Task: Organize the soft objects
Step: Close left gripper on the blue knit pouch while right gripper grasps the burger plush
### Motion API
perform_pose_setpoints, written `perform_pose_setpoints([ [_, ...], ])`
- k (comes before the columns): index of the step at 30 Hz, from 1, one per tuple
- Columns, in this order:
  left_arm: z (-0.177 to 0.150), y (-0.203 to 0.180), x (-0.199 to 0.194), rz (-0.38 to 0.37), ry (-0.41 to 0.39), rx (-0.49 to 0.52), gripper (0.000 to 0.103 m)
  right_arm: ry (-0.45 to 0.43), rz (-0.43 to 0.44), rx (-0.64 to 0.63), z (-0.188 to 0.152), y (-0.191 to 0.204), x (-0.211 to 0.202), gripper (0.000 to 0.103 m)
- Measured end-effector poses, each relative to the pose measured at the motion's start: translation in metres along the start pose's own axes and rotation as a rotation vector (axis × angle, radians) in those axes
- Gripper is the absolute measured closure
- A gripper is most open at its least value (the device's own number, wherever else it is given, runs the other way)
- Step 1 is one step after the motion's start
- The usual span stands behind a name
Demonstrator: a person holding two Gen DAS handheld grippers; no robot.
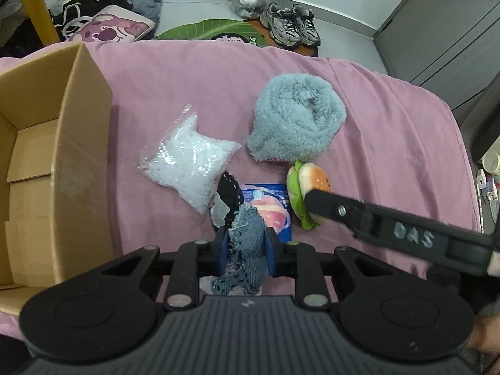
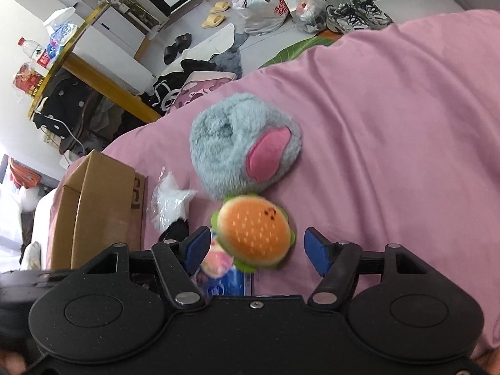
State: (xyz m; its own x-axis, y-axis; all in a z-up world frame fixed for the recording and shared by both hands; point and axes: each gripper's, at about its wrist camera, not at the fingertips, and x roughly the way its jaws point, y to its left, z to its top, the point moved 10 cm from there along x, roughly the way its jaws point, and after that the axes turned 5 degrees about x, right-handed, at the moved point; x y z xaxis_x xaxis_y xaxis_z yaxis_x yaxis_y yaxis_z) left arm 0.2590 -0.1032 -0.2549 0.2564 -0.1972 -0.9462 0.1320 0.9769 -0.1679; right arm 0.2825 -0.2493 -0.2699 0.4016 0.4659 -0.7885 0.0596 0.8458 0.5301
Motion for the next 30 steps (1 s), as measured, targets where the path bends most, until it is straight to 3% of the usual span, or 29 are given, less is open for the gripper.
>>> perform_pose_setpoints([
  [10,-0.007,0.022,0.000,0.025,0.032,-0.033,0.076,0.044,-0.067,-0.044,-0.005,0.005,0.019,0.037],
  [11,-0.008,0.023,-0.001,0.025,0.032,-0.034,0.076,0.043,-0.069,-0.050,-0.006,0.005,0.018,0.038],
  [13,-0.010,0.025,-0.001,0.030,0.037,-0.029,0.076,0.039,-0.068,-0.068,-0.007,0.007,0.017,0.051],
  [16,-0.016,0.029,-0.001,0.033,0.056,-0.038,0.076,0.035,-0.073,-0.082,-0.008,0.009,0.015,0.056],
  [25,-0.034,0.033,0.003,0.041,0.107,-0.042,0.072,0.029,-0.080,-0.090,-0.010,0.014,0.013,0.057],
  [30,-0.036,0.030,-0.002,0.034,0.091,-0.040,0.077,0.023,-0.085,-0.114,-0.011,0.017,0.009,0.060],
])
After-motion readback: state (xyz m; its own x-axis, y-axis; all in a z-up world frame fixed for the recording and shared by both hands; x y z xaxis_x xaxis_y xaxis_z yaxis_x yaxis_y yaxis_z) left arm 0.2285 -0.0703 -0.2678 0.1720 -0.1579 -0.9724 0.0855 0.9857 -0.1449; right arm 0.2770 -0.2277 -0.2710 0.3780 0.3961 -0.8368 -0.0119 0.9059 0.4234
